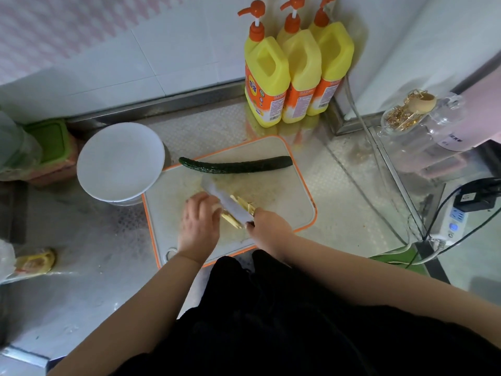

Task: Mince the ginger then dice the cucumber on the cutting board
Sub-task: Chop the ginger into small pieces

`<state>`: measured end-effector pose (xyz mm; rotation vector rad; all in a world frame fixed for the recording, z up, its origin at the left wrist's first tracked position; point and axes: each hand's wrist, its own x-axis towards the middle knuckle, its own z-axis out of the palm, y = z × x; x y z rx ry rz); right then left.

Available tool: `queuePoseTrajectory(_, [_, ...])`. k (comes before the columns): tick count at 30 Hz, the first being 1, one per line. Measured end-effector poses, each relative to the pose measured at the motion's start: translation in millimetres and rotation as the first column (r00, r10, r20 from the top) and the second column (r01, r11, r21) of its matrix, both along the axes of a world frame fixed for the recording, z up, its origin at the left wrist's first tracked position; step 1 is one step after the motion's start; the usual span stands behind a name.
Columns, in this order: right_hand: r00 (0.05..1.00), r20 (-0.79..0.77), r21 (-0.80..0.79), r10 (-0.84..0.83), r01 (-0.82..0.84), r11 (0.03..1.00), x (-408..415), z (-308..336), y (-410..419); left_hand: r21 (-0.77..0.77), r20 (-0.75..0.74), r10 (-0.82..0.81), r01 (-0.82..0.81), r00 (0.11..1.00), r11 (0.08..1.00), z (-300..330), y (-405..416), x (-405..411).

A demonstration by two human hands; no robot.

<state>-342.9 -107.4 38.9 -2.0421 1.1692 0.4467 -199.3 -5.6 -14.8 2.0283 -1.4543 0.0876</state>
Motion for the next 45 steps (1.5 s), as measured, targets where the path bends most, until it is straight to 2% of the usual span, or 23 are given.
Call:
queuePoseTrajectory(2, [0.997,-0.052,-0.029,0.051,-0.053,0.998,-1.1,2.4,6.8,-0.08,-0.043,0.105,-0.108,0.994,0.991,28.1,-10.3,11.1])
queuePoseTrajectory(3, [0.995,-0.077,-0.039,0.066,-0.069,0.997,-1.2,3.1,10.7,-0.062,-0.06,0.124,-0.128,0.99,0.99,41.0,-15.6,17.6])
queuePoseTrajectory(4, [0.993,-0.093,-0.046,0.071,-0.076,0.996,-1.4,4.0,14.7,0.001,-0.072,0.113,-0.113,0.991,0.994,51.3,-20.4,23.1])
queuePoseTrajectory(6, [0.993,-0.104,-0.042,0.057,-0.061,0.997,-1.0,5.7,21.6,0.243,-0.121,0.017,0.013,0.992,0.97,64.9,-28.5,29.3])
queuePoseTrajectory(7, [0.993,-0.108,-0.028,0.047,-0.05,0.998,-0.9,6.3,24.1,0.378,-0.157,-0.047,0.104,0.986,0.92,67.6,-32.0,31.3])
queuePoseTrajectory(9, [0.992,-0.119,0.003,0.039,-0.039,0.999,-1.4,5.9,26.8,0.625,-0.225,-0.135,0.249,0.965,0.74,71.6,-38.4,32.5])
queuePoseTrajectory(11, [0.991,-0.127,0.023,0.034,-0.031,0.999,-3.0,4.8,28.3,0.76,-0.27,-0.185,0.327,0.945,0.562,71.4,-42.5,31.8])
queuePoseTrajectory(13, [0.991,-0.128,0.032,0.034,-0.03,0.999,-4.6,4.0,29.7,0.824,-0.277,-0.234,0.355,0.932,0.441,68.7,-46.0,28.6])
queuePoseTrajectory(16, [0.99,-0.138,0.014,0.025,-0.023,1.0,-3.6,3.2,30.5,0.867,-0.272,-0.293,0.366,0.917,0.34,62.7,-51.0,23.3])
queuePoseTrajectory(20, [0.991,-0.133,0.0,0.017,-0.018,1.0,-1.6,0.1,30.9,0.895,-0.268,-0.313,0.355,0.911,0.269,60.2,-58.0,17.8])
queuePoseTrajectory(29, [0.997,-0.048,-0.015,0.055,-0.056,0.998,0.5,7.6,29.0,0.922,-0.217,-0.346,0.308,0.913,0.234,70.5,-71.4,2.3])
queuePoseTrajectory(35, [0.994,0.004,-0.008,0.107,-0.107,0.994,-2.2,17.8,26.4,0.949,-0.198,-0.402,0.278,0.894,0.151,61.0,-85.8,0.3])
queuePoseTrajectory(37, [0.993,0.017,-0.002,0.115,-0.115,0.993,-1.8,19.1,25.6,0.936,-0.205,-0.361,0.29,0.91,0.2,62.0,-90.2,1.6])
queuePoseTrajectory(38, [0.994,0.023,0.002,0.11,-0.11,0.994,-1.2,19.1,25.0,0.913,-0.199,-0.334,0.298,0.921,0.28,65.5,-92.6,3.1])
queuePoseTrajectory(40, [0.996,0.034,0.002,0.077,-0.077,0.997,-1.2,18.5,21.2,0.761,-0.19,-0.29,0.328,0.938,0.56,79.0,-93.8,6.7])
queuePoseTrajectory(42, [0.998,0.062,-0.017,0.01,-0.009,1.0,-4.1,17.9,13.2,0.395,-0.093,-0.308,0.319,0.947,0.861,93.4,-86.6,12.0])
queuePoseTrajectory(43, [0.996,0.088,-0.02,-0.031,0.033,0.999,-6.8,17.8,7.9,0.19,0.02,-0.305,0.296,0.952,0.936,97.9,-79.9,15.2])
queuePoseTrajectory(44, [0.99,0.12,-0.013,-0.076,0.078,0.997,-10.2,17.7,2.2,0.017,0.131,-0.276,0.276,0.952,0.961,96.1,-71.6,19.2])
queuePoseTrajectory(45, [0.979,0.155,0.003,-0.131,0.132,0.991,-14.4,17.3,-3.5,-0.089,0.212,-0.25,0.274,0.945,0.958,91.3,-63.0,22.8])
